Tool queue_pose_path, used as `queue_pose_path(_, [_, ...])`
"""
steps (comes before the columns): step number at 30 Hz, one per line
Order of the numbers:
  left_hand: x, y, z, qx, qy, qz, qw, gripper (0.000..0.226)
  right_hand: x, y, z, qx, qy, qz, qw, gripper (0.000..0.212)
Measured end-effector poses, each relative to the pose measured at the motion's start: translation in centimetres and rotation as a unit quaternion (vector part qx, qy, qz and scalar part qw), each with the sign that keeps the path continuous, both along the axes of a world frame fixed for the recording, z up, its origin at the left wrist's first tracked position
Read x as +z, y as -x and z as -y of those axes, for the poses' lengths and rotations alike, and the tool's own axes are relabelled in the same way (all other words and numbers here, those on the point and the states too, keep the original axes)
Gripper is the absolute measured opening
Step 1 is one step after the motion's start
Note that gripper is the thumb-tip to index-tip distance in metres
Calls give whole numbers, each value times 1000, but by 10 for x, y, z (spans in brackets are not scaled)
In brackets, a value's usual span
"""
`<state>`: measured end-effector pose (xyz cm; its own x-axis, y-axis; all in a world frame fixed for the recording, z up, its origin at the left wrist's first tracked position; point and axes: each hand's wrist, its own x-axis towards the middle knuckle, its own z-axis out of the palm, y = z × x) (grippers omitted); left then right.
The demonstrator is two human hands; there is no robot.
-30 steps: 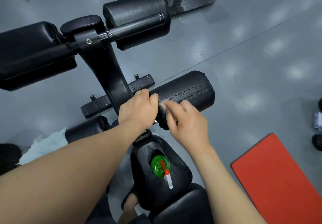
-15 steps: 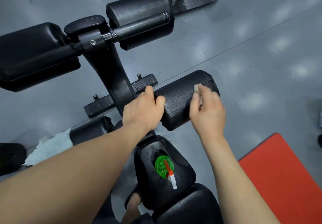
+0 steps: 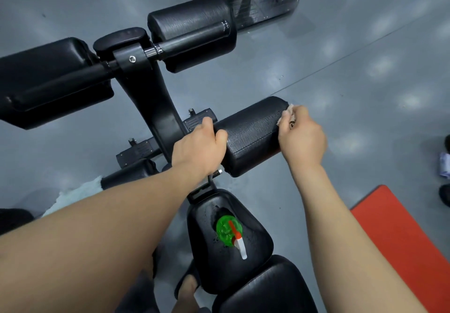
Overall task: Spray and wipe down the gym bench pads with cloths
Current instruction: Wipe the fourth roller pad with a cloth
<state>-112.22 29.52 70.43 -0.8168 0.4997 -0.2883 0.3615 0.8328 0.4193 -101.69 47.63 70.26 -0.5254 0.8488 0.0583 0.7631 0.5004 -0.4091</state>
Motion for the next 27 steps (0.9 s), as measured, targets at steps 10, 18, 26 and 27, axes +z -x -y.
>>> queue_pose_path(10, [9, 4, 24, -148, 53, 41, 987, 75, 17, -30, 32, 100, 128, -7, 987, 43])
queue_pose_path(18, [2, 0, 31, -140, 41, 8, 989, 120, 6, -32, 59, 137, 108, -64, 983, 35])
queue_pose_path(26, [-1, 1, 27, -134, 39, 4, 990, 130, 12, 1, 60, 185, 6, -19, 982, 44])
queue_pose_path(27, [-1, 1, 27, -135, 40, 1, 990, 130, 12, 3, 50, 155, -2, -13, 988, 46])
